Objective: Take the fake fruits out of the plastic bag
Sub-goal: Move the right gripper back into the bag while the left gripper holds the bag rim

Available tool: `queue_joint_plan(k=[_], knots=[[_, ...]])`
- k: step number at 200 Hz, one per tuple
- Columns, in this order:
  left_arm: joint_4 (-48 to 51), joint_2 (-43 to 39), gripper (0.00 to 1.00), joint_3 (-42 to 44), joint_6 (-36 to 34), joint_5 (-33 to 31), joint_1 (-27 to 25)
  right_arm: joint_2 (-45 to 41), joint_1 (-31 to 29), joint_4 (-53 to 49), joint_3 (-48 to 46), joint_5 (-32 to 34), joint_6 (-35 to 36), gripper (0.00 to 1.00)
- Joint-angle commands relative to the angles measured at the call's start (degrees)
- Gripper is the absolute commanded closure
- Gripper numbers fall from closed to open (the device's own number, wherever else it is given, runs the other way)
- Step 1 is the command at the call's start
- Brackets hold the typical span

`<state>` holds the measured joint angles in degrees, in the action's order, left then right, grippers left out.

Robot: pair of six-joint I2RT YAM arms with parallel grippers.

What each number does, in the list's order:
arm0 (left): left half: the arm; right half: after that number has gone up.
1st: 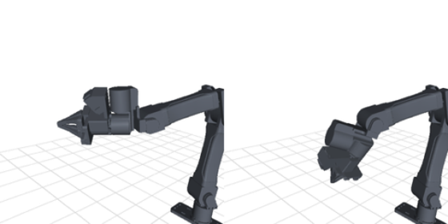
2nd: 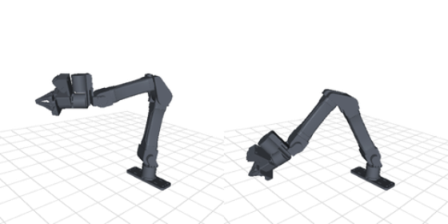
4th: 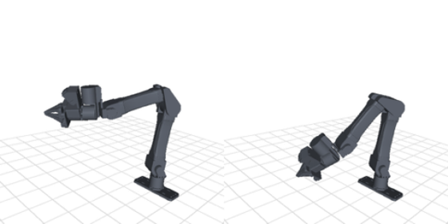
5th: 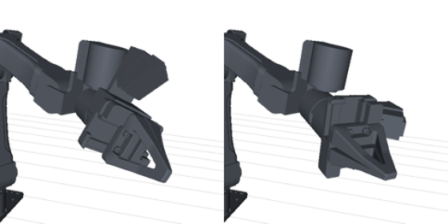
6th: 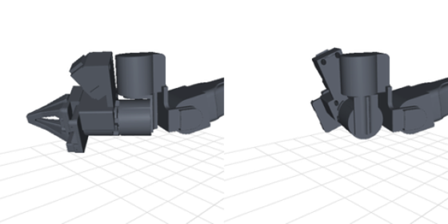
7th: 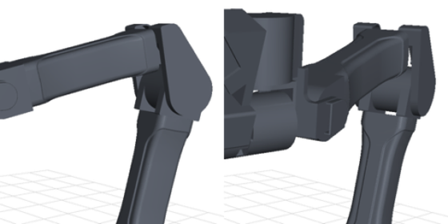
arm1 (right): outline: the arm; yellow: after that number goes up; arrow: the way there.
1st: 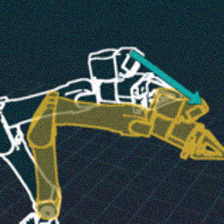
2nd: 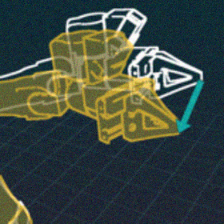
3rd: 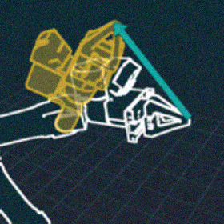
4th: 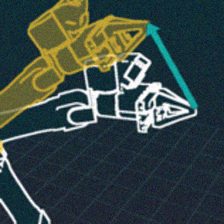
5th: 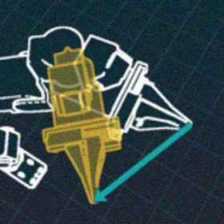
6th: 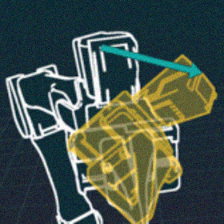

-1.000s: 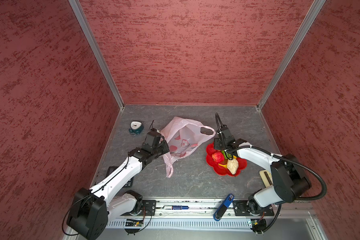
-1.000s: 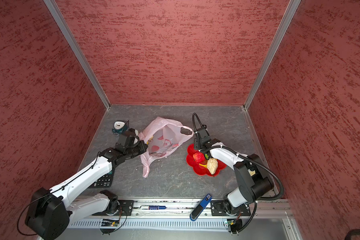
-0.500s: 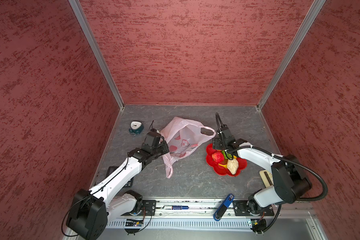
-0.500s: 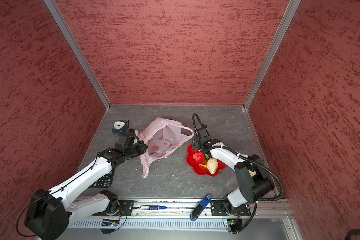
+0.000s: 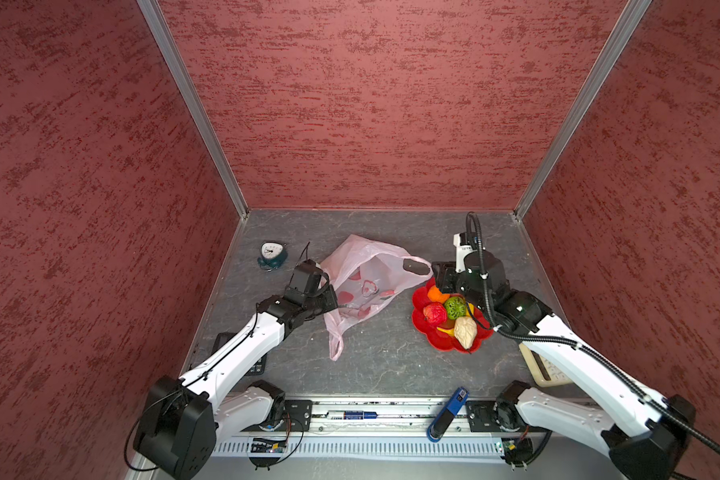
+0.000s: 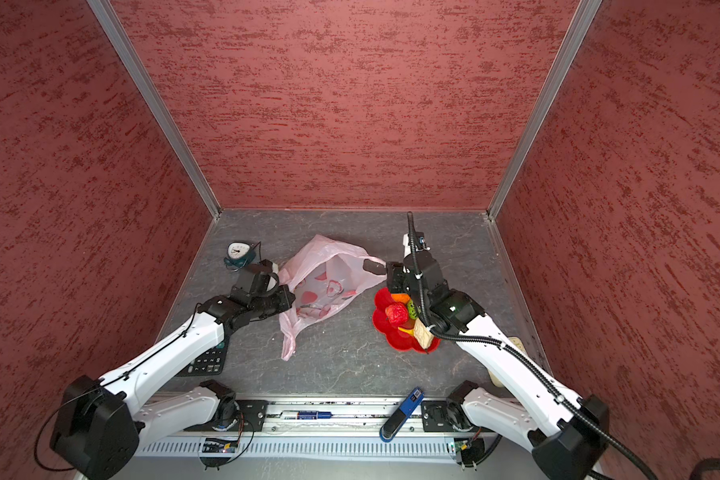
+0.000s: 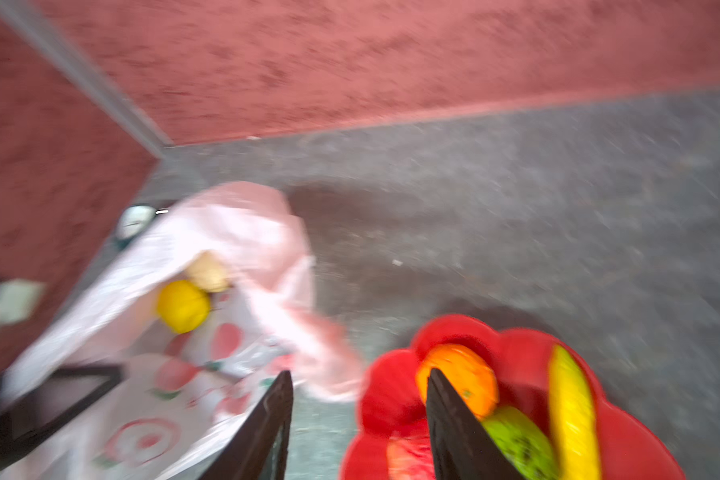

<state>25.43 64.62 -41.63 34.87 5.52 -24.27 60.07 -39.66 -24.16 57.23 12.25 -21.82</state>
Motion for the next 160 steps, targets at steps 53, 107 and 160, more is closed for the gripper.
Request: queue_joint_plan(k=[53, 107, 160], knots=[[2.8, -1.6, 0.89, -1.2, -2.1, -0.9, 0.6, 25.2, -14.8, 17.1, 8.7, -15.3, 8.3, 0.56], [4.3, -3.3, 0.89, -0.7, -3.4, -1.4, 1.9, 39.6, -14.8, 22.6, 11.5, -13.4, 6.2, 0.58], [8.9, -6.9, 0.89, 0.1, -4.3, -2.8, 2.1, 49.4, -14.8, 26.6, 15.5, -11.1, -1.9, 0.48]])
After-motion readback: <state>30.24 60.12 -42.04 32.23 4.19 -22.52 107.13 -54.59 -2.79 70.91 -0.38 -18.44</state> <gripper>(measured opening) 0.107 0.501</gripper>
